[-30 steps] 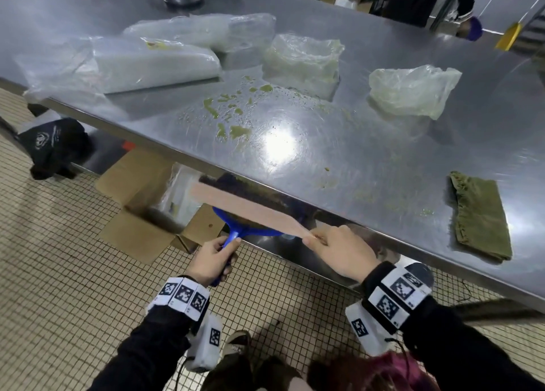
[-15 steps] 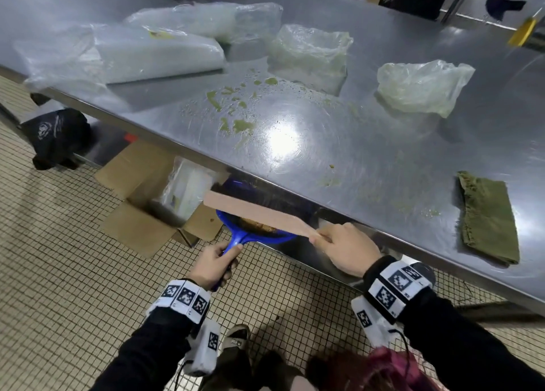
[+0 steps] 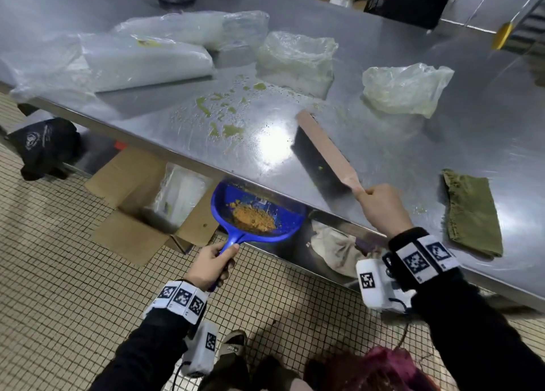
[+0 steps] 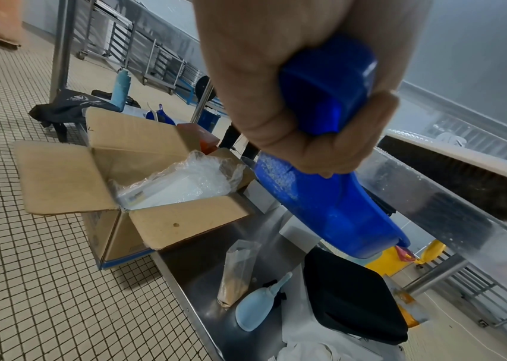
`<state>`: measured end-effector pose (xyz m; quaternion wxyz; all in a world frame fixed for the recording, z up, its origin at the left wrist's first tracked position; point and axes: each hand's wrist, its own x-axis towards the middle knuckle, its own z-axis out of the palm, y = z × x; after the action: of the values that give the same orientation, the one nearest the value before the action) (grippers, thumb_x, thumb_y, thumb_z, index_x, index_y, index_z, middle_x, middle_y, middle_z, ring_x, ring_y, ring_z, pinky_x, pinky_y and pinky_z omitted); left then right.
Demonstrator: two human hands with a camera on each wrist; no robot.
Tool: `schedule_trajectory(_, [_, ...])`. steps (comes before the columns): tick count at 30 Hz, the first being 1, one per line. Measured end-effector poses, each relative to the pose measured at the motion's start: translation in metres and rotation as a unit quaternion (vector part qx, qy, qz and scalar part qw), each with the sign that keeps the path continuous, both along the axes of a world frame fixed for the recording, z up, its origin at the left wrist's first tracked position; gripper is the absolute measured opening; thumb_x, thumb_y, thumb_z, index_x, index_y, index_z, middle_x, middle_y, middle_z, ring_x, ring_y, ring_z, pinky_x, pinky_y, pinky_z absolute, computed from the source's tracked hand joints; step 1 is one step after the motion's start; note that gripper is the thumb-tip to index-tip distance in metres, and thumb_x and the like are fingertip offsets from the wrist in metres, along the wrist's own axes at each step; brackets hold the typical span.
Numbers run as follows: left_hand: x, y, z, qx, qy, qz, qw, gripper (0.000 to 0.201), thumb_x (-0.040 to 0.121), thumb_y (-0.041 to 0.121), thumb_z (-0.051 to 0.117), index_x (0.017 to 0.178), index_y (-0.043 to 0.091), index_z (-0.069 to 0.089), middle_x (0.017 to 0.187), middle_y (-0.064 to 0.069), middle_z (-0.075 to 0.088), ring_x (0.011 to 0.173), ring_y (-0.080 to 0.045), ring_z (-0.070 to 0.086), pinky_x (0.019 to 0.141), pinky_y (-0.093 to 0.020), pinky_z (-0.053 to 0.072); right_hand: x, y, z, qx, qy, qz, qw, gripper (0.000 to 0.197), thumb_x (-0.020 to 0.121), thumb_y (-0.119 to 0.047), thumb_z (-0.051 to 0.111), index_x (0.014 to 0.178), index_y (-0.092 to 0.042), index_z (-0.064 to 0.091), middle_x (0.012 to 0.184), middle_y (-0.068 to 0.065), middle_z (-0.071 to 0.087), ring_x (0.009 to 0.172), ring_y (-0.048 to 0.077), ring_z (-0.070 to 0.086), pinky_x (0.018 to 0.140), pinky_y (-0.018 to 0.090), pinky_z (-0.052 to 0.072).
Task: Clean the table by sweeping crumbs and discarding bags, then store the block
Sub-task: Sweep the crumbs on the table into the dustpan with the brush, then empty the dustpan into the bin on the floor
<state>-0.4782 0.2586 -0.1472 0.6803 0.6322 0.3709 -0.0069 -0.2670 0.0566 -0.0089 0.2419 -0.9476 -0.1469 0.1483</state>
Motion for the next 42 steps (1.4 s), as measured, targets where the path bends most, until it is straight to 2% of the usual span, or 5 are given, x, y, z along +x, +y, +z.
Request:
schedule_trajectory(8, [-0.004,0.001,0.004,-0.005,-0.014,0.025,1.000,0.023,0.095,0.020,0.051,0.073,0.011,0.053,0.045,0.007,0.044,0.029,-0.006,0.033,0.032,-0.013,0.026,-0.043,0.038,-0.006,0.019,0.096,0.118,0.988,0.044,0.098,-0.030,0.045,0.058,-0.011,0.050,0.049,-0.002,0.037,0.043,0.012,0.034,0.039,0.018,0.024])
schedule_trajectory(17, [-0.013,-0.010,0.010,-0.003,-0.017,0.052,0.999,0.022,0.095,0.017,0.050,0.074,0.010,0.051,0.051,0.000,0.042,0.026,-0.003,0.032,0.027,-0.011,0.025,-0.089,0.008,-0.013,-0.101,0.016,0.239,0.966,0.037,0.099,-0.042,0.035,0.105,-0.021,0.065,0.080,0.006,0.064,0.070,0.021,0.054,0.059,0.031,0.040])
schedule_trajectory(25, [-0.019,-0.022,0.001,-0.033,-0.024,0.058,0.997,0.011,0.096,0.016,0.049,0.092,0.008,0.055,0.042,0.007,0.044,0.027,-0.003,0.032,0.028,-0.010,0.026,-0.068,0.002,-0.045,-0.151,-0.025,0.279,0.948,0.038,0.098,-0.042,0.034,0.103,-0.018,0.064,0.089,0.010,0.068,0.086,0.029,0.065,0.066,0.033,0.046])
schedule_trajectory(33, [-0.034,-0.009,-0.002,-0.032,-0.009,0.038,0.999,0.017,0.096,0.018,0.049,0.081,0.008,0.050,0.045,0.007,0.043,0.027,-0.004,0.032,0.028,-0.012,0.027,-0.064,0.004,-0.044,-0.110,-0.003,0.238,0.965,0.036,0.096,-0.048,0.035,0.103,-0.029,0.064,0.090,0.008,0.068,0.085,0.027,0.064,0.073,0.036,0.051])
schedule_trajectory(42, [-0.060,0.041,0.001,-0.035,-0.008,-0.008,0.999,0.018,0.097,0.017,0.047,0.082,0.007,0.050,0.040,0.006,0.043,0.026,-0.004,0.030,0.028,-0.011,0.024,-0.117,0.041,-0.074,0.049,0.132,0.141,0.980,0.038,0.094,-0.038,0.052,0.079,-0.008,0.069,0.053,-0.007,0.051,0.049,0.006,0.045,0.050,0.021,0.032])
